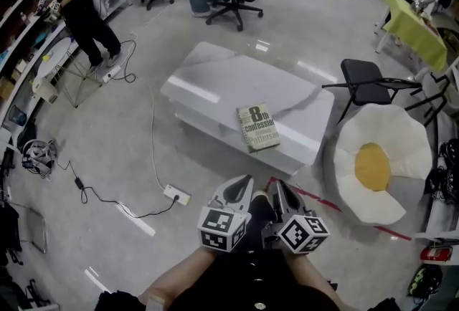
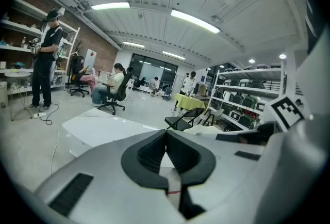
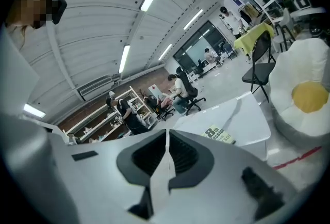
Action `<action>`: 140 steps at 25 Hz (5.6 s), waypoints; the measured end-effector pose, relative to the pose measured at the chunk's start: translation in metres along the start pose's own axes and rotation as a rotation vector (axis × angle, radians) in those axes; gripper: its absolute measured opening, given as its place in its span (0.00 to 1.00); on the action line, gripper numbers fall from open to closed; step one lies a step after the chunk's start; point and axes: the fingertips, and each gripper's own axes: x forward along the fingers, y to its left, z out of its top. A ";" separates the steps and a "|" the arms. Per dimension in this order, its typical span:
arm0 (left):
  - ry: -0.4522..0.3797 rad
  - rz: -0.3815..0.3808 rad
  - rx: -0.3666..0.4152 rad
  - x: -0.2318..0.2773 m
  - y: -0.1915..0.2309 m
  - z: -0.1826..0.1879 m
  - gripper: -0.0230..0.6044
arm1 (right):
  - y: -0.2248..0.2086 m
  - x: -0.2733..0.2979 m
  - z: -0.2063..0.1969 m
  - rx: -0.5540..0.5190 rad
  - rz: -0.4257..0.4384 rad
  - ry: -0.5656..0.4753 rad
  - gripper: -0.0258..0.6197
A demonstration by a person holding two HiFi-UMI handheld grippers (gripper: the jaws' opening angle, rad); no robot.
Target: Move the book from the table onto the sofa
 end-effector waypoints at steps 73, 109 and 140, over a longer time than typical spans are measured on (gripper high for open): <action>0.028 0.163 -0.242 0.327 0.276 -0.279 0.05 | -0.301 0.347 -0.218 0.793 0.291 -0.001 0.54; 0.021 0.168 -0.244 0.244 0.245 -0.131 0.05 | -0.193 0.295 -0.101 0.802 0.214 -0.053 0.30; -0.097 0.133 -0.176 0.094 0.169 0.082 0.05 | -0.002 0.206 0.057 0.845 0.254 -0.054 0.30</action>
